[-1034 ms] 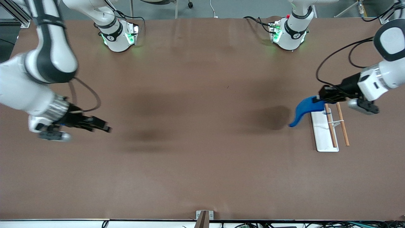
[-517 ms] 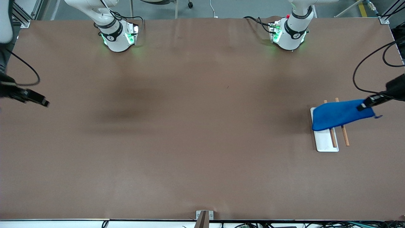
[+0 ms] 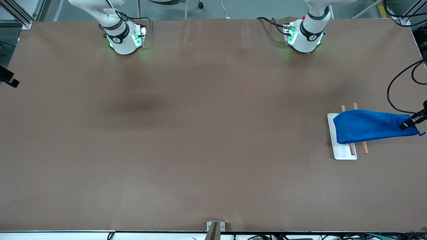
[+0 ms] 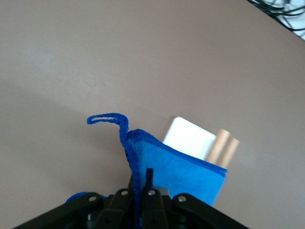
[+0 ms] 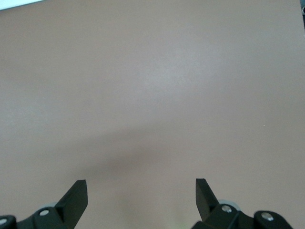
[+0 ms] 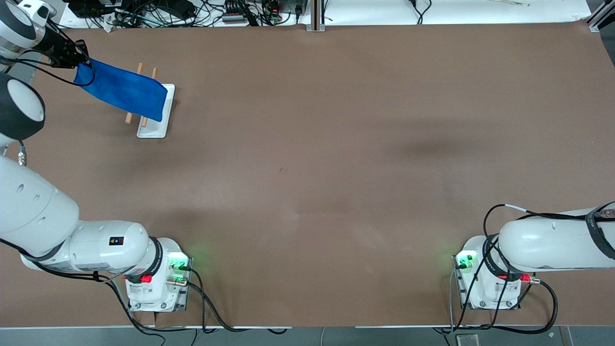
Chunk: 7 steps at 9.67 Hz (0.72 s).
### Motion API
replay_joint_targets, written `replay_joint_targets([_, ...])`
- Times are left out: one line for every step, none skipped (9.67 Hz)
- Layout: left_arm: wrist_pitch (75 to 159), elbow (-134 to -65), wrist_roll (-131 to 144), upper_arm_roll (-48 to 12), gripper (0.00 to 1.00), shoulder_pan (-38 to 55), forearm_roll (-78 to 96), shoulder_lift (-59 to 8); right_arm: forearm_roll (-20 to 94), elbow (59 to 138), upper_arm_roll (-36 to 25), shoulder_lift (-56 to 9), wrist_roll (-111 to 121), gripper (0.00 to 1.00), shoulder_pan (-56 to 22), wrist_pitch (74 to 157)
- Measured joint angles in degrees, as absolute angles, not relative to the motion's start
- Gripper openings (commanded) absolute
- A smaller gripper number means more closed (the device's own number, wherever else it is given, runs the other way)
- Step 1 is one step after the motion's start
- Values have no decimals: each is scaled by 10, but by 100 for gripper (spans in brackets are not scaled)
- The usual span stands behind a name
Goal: Right arm passes towel to left arm to hang
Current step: 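Drape the towel over the wooden sticks with the left gripper, then open the left gripper and raise it away from the towel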
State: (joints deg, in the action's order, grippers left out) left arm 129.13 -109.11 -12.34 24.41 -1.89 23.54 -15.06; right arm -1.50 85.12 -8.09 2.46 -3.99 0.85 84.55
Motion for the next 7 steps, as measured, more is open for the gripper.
replay_joint_targets([1292,-1085,-123,244,100,-22,235,-164,-15,843,-79,26,-40,100,8,832])
replay_joint_targets([1292,-1083,-123,244,100,-23,235,-172,-15,842,-75,26,-40,100,4,829])
replay_joint_targets([1292,-1082,-123,244,100,-23,235,-174,-15,842,-71,25,-41,100,-2,827])
replay_joint_targets([1292,-1079,-124,244,100,-23,235,-174,-16,842,-71,24,-42,100,-4,824])
replay_joint_targets([1292,-1074,-124,244,100,-23,235,-172,-16,842,-72,24,-42,100,-4,820])
replay_joint_targets([1292,-1069,-127,237,100,-23,235,-163,-16,842,-73,24,-42,100,-4,816])
replay_joint_targets([1292,-1066,-127,219,100,-23,228,-147,-17,842,-74,24,-42,100,-3,814])
